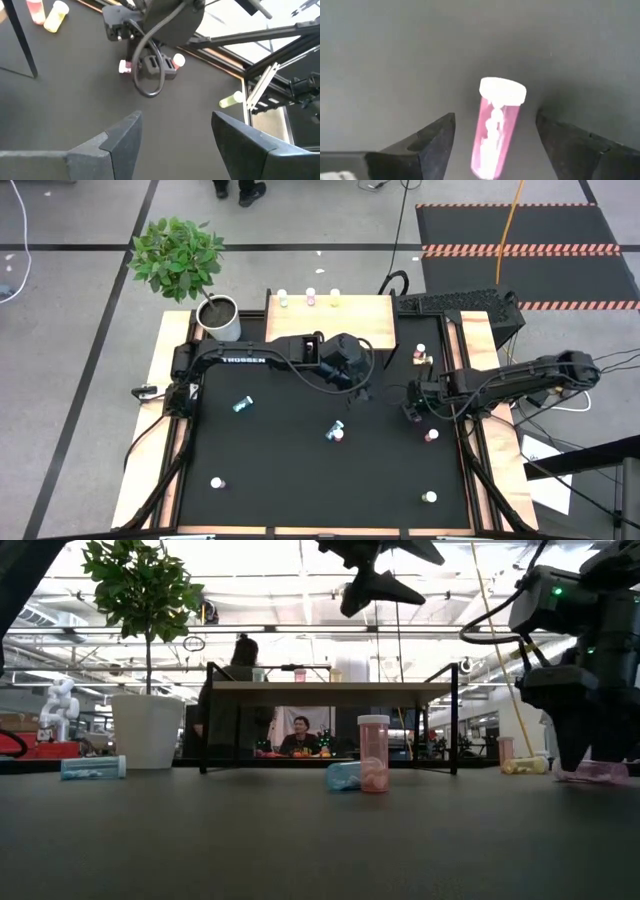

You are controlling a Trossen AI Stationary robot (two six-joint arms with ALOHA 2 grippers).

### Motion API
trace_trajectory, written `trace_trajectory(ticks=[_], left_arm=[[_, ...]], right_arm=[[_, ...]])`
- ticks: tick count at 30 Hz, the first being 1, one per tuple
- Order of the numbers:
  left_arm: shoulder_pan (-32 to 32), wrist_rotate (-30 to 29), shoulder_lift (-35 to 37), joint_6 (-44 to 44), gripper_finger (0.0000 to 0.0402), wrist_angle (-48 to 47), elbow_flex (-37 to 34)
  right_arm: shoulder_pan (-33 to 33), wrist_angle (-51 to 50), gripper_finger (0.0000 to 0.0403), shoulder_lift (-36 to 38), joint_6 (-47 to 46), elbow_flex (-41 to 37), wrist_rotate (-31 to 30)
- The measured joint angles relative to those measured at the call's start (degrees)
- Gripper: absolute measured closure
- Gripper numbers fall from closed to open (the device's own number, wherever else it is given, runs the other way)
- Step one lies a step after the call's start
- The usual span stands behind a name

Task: Pick and place medicine bottles onto shelf by color
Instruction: Put the right pink pill bottle on the shelf aligned with the other pink bottle

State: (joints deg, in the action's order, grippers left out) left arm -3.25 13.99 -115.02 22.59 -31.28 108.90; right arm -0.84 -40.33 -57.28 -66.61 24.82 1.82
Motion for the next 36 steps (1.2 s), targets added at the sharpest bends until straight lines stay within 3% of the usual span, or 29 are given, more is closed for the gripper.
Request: trace_trajectory(ticks=[5, 16, 21, 24, 28, 36], left_arm=[[0.00, 0.17, 0.00, -1.28, 0.0163, -1.38, 0.00], [-1.01, 0.31, 0.00, -2.75, 0.0163, -2.00, 0.00], [-1.71, 1.79, 0.94, -0.94, 0.0163, -2.55, 0.00], [-2.08, 3.81, 2.98, 0.31, 0.0163, -1.84, 0.00], [-2.09, 1.69, 6.03, 0.07, 0.0163, 0.61, 0.04], [-1.11, -2.55, 9.16, -17.29, 0.0163, 13.06, 0.07]], right_arm=[[-2.51, -1.28, 0.0165, -0.02, -2.40, -0.02, -0.34], [-3.83, 1.77, 0.0320, -0.13, -2.08, -0.21, 0.25], [-3.85, 4.54, 0.0323, 1.63, 2.71, -0.35, 0.80], [-3.99, 7.62, 0.0310, 5.20, 6.11, -0.32, -1.38], [-4.94, 12.10, 0.0308, 11.24, 11.69, 0.96, -4.93], [-7.25, 37.85, 0.0308, 21.45, 31.99, 1.82, -9.49]])
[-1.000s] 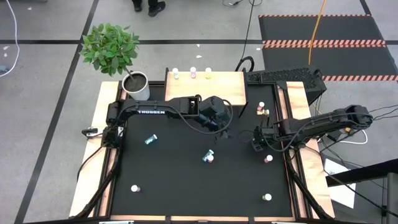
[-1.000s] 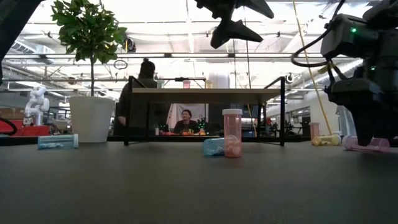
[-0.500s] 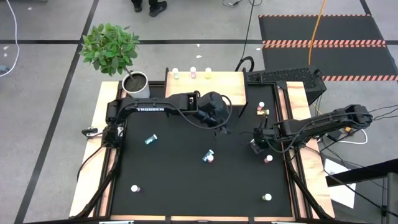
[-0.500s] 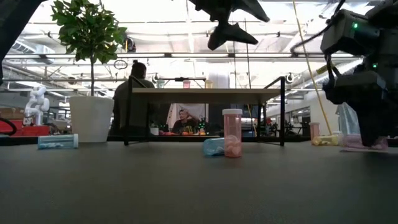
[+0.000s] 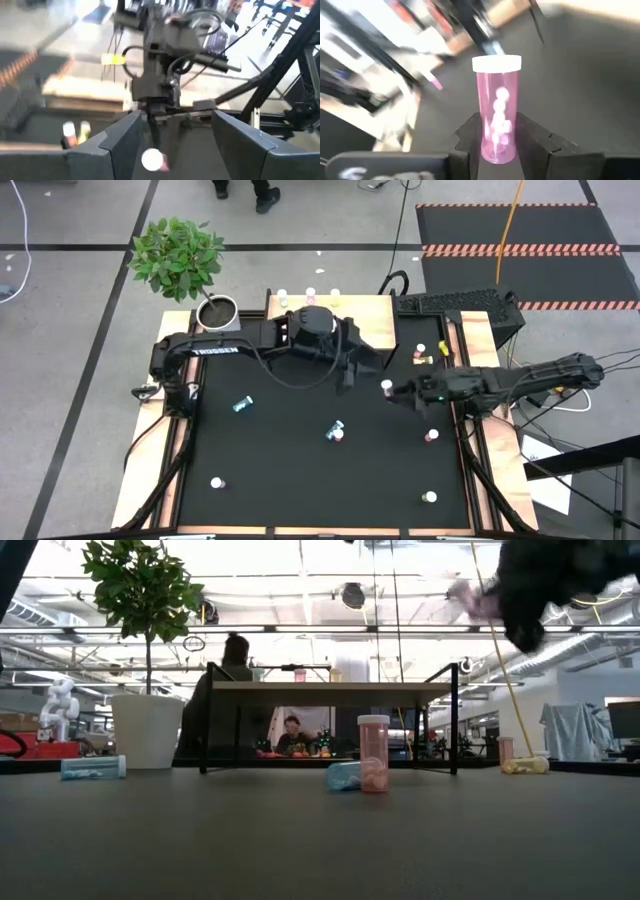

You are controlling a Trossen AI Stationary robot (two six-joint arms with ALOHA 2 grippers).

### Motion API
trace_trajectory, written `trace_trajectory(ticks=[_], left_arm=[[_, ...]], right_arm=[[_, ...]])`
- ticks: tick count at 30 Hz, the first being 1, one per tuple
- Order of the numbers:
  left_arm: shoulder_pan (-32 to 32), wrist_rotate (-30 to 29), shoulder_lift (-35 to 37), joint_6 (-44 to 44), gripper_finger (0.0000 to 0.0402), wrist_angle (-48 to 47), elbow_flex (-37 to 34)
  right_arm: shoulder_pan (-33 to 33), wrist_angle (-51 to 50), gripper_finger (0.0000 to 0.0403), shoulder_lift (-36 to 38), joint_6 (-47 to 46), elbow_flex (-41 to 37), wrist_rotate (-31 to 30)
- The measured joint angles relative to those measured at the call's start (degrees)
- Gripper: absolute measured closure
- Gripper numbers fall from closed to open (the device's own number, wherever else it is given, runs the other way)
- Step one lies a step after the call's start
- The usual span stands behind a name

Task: Pick and place medicine bottles onto shelf by color
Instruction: Put the right pink pill bottle on the shelf aligned with the other pink bottle

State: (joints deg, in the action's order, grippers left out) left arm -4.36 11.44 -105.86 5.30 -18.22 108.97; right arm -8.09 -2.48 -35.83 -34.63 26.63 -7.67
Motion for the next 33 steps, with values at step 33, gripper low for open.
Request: trace_trajectory(ticks=[33], left_arm=[[2.29, -8.49, -4.98, -6.69, 0.0162, 14.64, -0.02]], right_arm=[[0.25, 36.52, 0.0307, -8.05, 47.68, 0.07, -9.08]])
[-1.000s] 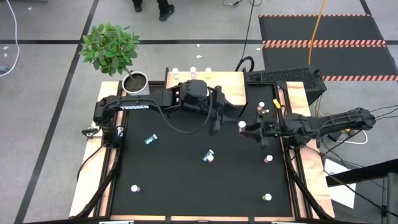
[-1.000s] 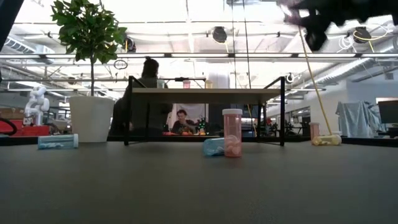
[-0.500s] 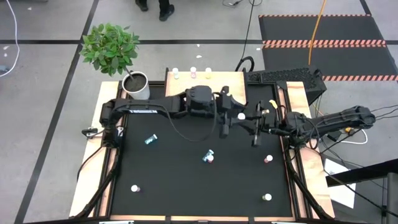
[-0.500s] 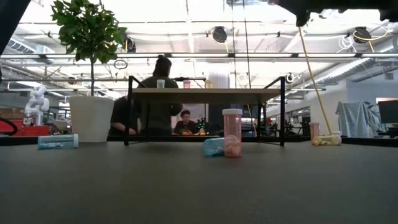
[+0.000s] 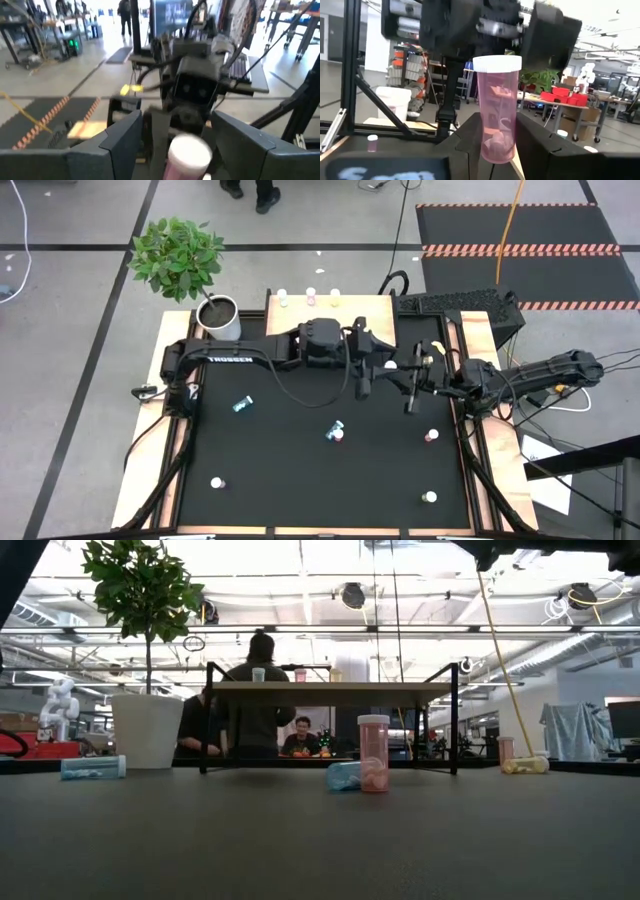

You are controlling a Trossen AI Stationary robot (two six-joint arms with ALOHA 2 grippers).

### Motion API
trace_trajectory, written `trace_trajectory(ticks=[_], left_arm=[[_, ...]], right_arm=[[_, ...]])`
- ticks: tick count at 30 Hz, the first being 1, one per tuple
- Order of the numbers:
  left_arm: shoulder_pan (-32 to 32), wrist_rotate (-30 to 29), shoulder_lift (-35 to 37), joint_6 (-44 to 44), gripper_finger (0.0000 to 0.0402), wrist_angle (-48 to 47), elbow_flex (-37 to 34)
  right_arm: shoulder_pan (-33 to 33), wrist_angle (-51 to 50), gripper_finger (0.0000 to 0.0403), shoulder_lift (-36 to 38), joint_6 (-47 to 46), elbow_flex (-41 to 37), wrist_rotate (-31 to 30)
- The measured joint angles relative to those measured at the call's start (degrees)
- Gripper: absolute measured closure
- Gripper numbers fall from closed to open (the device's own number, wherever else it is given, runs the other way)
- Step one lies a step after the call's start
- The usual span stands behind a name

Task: Pick and place medicine bottles onto shelf by color
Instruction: Put the right pink pill bottle on the shelf aligned with the other pink bottle

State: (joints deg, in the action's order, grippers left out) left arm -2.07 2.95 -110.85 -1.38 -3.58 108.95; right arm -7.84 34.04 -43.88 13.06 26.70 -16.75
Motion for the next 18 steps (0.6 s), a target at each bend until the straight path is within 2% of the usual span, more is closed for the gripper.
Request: trace_trajectory(ticks=[7, 11, 18], left_arm=[[-0.04, 0.42, -0.15, 0.12, 0.0163, -2.05, 0.00], [0.18, 0.43, -0.15, -0.14, 0.0163, -2.49, 0.00], [0.07, -0.60, -0.15, 0.61, 0.0164, -3.06, 0.00]], right_arm=[[0.04, -0.05, 0.0307, 0.00, 0.53, -0.07, -0.46], [0.21, 0.65, 0.0307, 0.02, -0.83, -0.04, -3.99], [0.72, 0.45, 0.0307, 0.02, -1.66, -0.04, -4.03]])
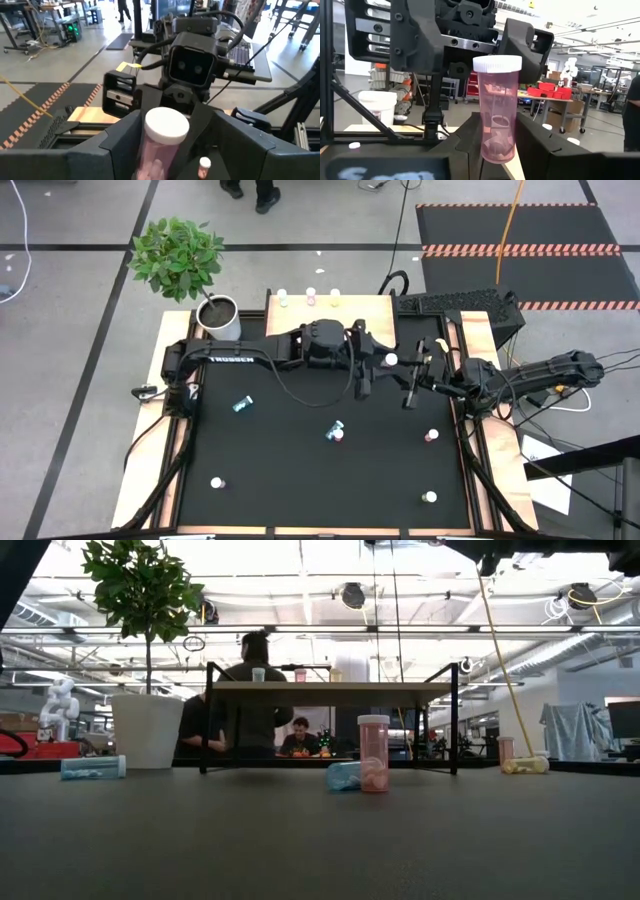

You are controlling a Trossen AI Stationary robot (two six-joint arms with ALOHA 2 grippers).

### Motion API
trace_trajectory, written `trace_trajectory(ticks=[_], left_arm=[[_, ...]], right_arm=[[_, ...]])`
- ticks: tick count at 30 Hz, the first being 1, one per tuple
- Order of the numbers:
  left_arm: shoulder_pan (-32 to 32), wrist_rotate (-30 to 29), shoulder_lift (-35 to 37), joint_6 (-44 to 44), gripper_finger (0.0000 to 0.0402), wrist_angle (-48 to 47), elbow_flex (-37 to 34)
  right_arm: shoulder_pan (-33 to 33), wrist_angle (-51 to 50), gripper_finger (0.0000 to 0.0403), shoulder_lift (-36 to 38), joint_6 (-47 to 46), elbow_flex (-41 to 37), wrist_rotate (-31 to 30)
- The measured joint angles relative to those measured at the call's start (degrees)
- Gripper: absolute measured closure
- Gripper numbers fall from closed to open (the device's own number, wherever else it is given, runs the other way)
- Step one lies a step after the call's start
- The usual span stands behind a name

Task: Pick and place medicine bottles onto shelf by color
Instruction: Put the right pink pill bottle on the shelf aligned with the other pink bottle

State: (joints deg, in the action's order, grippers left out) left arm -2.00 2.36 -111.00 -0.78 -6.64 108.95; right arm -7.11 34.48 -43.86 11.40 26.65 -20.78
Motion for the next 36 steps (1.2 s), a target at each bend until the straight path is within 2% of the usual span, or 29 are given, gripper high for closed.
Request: trace_trajectory(ticks=[3, 9, 12, 19, 22, 27, 33, 36], left_arm=[[0.00, -1.55, 0.00, 0.02, 0.0182, 0.40, 0.00], [0.00, -1.82, 0.00, -0.25, 0.0252, -0.47, 0.00], [0.00, -1.93, 0.00, -0.50, 0.0274, -1.35, 0.00], [0.00, -1.93, 0.02, -0.58, 0.0277, -1.24, 0.00], [-0.18, -3.18, 0.01, -0.42, 0.0276, -1.16, 0.00], [-1.69, -4.84, 0.00, -0.36, 0.0275, -0.21, -0.09], [-3.92, -5.05, 0.07, 0.89, 0.0275, 3.21, -0.07], [-5.64, -7.61, 0.07, 0.66, 0.0275, 4.67, -0.04]], right_arm=[[0.00, -0.04, 0.0307, 0.00, -0.02, 0.00, 0.04], [0.00, -0.12, 0.0307, 0.00, 0.00, 0.00, 0.05], [0.00, -0.51, 0.0307, -0.02, -0.10, 0.00, 0.04], [0.00, -0.80, 0.0307, 0.00, -0.55, 0.00, -0.25], [-0.04, -1.77, 0.0299, 0.00, -3.42, 0.08, -3.54], [0.02, -4.55, 0.0248, 0.00, -6.41, 0.13, -11.59], [0.01, -4.50, 0.0140, 2.16, -2.59, 0.10, -23.28], [0.04, -4.34, 0.0097, 4.35, -2.32, 0.09, -26.35]])
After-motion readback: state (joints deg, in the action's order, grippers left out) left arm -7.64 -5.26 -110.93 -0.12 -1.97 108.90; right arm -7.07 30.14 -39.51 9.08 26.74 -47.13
